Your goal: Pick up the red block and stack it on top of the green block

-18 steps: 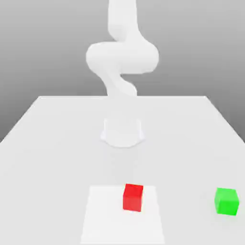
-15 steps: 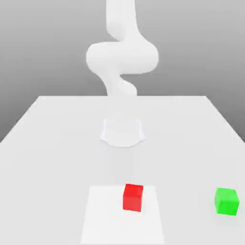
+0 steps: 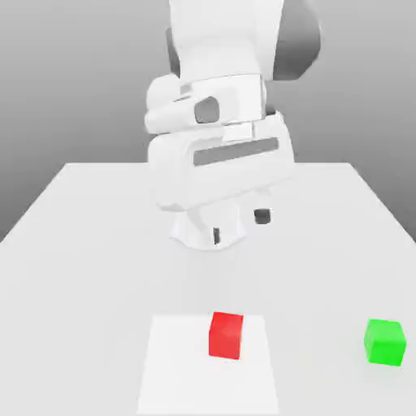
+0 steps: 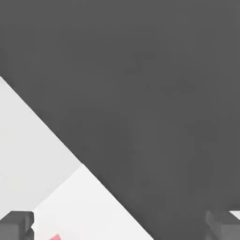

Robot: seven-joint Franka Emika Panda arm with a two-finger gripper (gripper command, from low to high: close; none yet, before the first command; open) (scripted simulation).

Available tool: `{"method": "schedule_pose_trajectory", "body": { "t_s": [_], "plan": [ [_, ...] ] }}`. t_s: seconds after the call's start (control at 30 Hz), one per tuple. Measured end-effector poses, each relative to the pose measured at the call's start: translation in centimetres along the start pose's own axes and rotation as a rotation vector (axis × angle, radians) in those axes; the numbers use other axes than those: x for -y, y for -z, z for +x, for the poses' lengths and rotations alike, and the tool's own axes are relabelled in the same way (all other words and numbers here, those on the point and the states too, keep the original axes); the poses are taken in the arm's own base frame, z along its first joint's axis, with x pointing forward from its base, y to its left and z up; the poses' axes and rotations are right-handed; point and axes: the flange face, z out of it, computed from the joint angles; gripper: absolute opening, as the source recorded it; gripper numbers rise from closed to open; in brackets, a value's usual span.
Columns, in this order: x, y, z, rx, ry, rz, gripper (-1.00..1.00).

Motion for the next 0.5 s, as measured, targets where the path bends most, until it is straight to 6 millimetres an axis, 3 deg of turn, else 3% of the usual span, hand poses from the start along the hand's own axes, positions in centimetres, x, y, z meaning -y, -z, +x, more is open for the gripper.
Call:
{"method": "schedule_pose_trajectory", "body": {
  "t_s": [0.17, 0.3, 0.5],
  "plan": [
    [0.3, -7.0, -4.2, 0.134, 0.231, -0.017, 0.0],
    [0.2, -11.1, -7.9, 0.229, 0.403, -0.029, 0.0],
    [-0.1, -14.6, -8.8, 0.24, 0.438, -0.034, 0.0]
  ]
}}
